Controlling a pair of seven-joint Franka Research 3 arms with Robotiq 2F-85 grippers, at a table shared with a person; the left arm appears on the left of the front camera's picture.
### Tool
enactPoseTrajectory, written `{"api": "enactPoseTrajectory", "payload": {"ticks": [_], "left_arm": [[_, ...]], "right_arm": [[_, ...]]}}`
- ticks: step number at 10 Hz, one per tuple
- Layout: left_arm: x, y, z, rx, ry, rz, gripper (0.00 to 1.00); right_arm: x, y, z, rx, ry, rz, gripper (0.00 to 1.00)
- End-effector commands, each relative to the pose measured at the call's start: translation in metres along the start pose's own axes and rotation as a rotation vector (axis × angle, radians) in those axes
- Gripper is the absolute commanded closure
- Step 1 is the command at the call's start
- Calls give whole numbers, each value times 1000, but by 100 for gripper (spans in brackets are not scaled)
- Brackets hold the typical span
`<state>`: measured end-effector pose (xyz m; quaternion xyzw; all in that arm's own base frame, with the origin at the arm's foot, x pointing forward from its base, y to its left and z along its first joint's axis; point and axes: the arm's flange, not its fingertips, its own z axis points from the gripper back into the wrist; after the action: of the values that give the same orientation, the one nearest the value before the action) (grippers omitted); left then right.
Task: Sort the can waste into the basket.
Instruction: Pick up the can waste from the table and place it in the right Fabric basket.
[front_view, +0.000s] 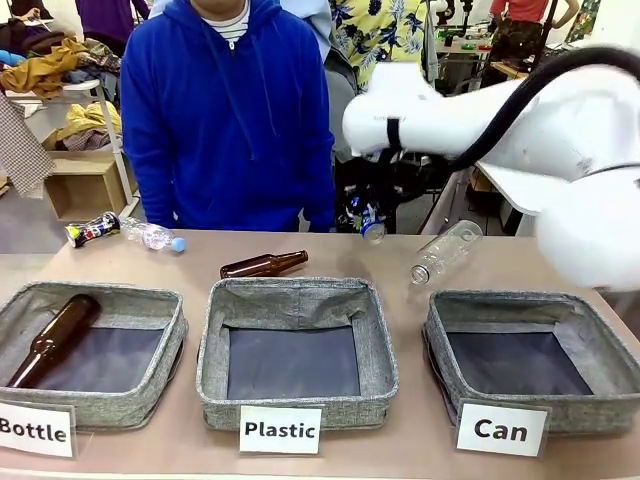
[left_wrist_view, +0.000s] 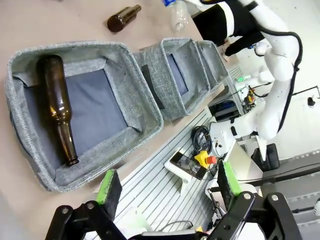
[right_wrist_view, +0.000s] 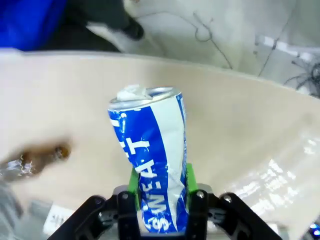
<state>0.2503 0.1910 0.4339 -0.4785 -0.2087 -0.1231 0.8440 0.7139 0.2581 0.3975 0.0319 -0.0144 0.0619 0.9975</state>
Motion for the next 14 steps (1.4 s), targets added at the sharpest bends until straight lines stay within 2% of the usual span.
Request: {"api": "enactPoseTrajectory", "payload": {"ticks": [1, 2, 3, 4, 6, 7, 9, 11, 12, 13, 14], "left_arm": [[2, -1, 2, -12, -9, 14, 0], [2, -1, 2, -12, -9, 14, 0], [2, -1, 2, -12, -9, 14, 0], [2, -1, 2, -12, -9, 14, 0], [2, -1, 2, -12, -9, 14, 0], [2, -1, 2, -12, -9, 14, 0], [2, -1, 2, -12, -9, 14, 0], [2, -1, 2, -12, -9, 14, 0], [2, -1, 2, -12, -9, 14, 0], [2, -1, 2, -12, -9, 14, 0], [2, -1, 2, -12, -9, 14, 0]], "right_arm": [[-102, -50, 69, 28, 104, 315, 100], [-136, -68, 88, 33, 124, 437, 100], [-169, -85, 96, 32, 165, 592, 100], [-201, -105, 100, 51, 182, 692, 100], [-253, -139, 93, 75, 153, 867, 100], [-273, -155, 84, 79, 150, 910, 100], [-297, -172, 71, 94, 14, 1043, 100], [-300, -178, 67, 109, 7, 1051, 100], [-298, -178, 67, 115, 3, 1048, 38], [-297, -177, 67, 101, 6, 1063, 0], [-295, -175, 67, 88, 21, 1068, 0]]}}
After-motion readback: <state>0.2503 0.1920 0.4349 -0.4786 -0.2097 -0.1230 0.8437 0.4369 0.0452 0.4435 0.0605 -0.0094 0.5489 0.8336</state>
